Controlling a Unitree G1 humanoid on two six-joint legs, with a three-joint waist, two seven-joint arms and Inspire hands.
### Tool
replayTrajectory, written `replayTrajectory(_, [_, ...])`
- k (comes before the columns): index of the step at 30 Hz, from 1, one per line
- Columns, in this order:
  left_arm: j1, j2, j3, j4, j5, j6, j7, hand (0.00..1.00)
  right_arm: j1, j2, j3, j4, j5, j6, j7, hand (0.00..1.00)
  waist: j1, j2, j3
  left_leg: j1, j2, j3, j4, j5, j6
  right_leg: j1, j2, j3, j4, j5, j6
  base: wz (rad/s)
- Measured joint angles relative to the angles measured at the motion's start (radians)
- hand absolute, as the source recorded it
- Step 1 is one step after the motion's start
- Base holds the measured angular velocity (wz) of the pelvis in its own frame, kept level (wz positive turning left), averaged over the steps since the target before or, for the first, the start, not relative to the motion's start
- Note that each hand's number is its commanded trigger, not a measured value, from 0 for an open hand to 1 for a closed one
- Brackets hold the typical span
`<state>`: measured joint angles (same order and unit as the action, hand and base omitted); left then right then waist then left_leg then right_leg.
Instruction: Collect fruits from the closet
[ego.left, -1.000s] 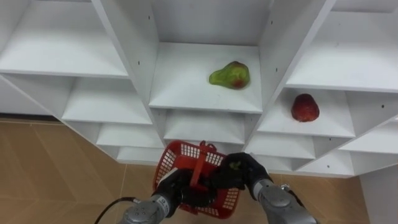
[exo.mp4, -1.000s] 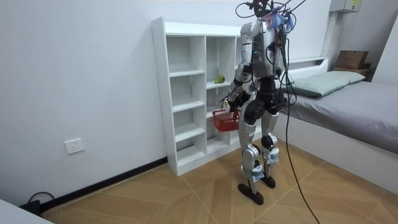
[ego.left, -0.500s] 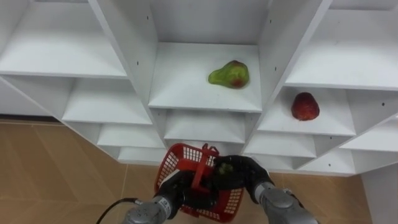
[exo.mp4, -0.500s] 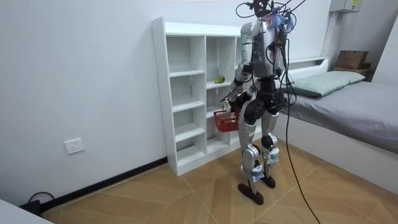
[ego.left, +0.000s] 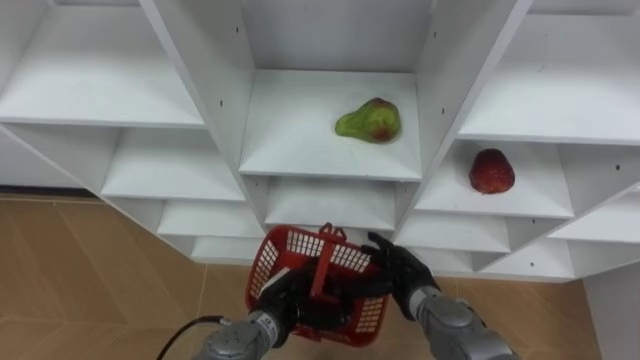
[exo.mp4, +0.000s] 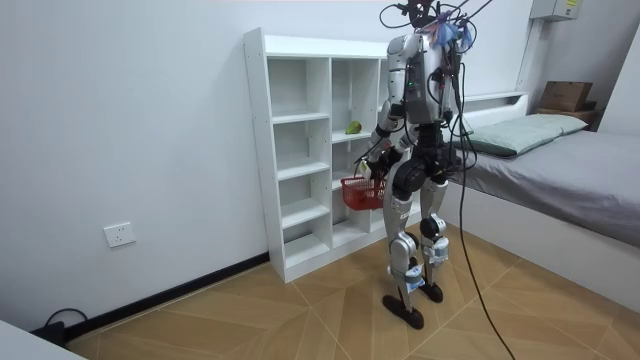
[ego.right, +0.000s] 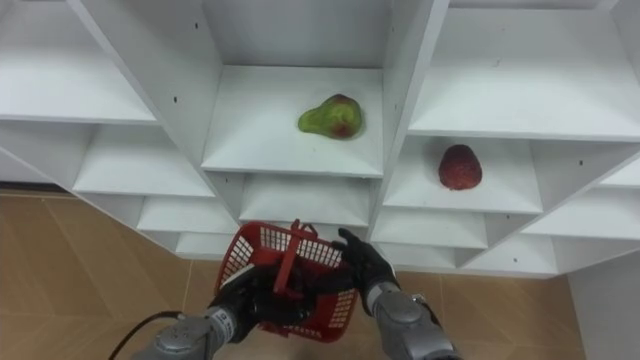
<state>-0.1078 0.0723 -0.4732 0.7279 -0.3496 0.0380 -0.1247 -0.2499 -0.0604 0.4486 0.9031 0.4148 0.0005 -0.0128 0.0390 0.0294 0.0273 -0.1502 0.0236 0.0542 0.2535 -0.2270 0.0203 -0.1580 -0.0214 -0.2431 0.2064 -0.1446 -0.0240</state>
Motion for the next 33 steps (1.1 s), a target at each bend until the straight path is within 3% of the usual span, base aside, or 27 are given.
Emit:
replayTrajectory(26, [0.000,-0.008,0.000,0.000,-0.014,0.000,0.030,1.00,-0.002,0.004,0.000,0.001,0.011,0.000,-0.021,0.00,0.017,-0.003,0.0017,0.004,-0.001,0.004,-0.001,0.000,0.000,0.003,-0.003,0.005,0.000,0.000,0.000,0.00])
replayTrajectory(33, [0.004,-0.004,0.000,0.000,-0.043,0.000,0.030,1.00,0.031,0.000,0.003,-0.014,0.012,-0.011,-0.018,0.00,0.020,-0.003,0.0012,0.053,-0.003,0.003,-0.019,0.000,0.000,0.047,0.005,-0.003,-0.004,0.000,0.000,0.00])
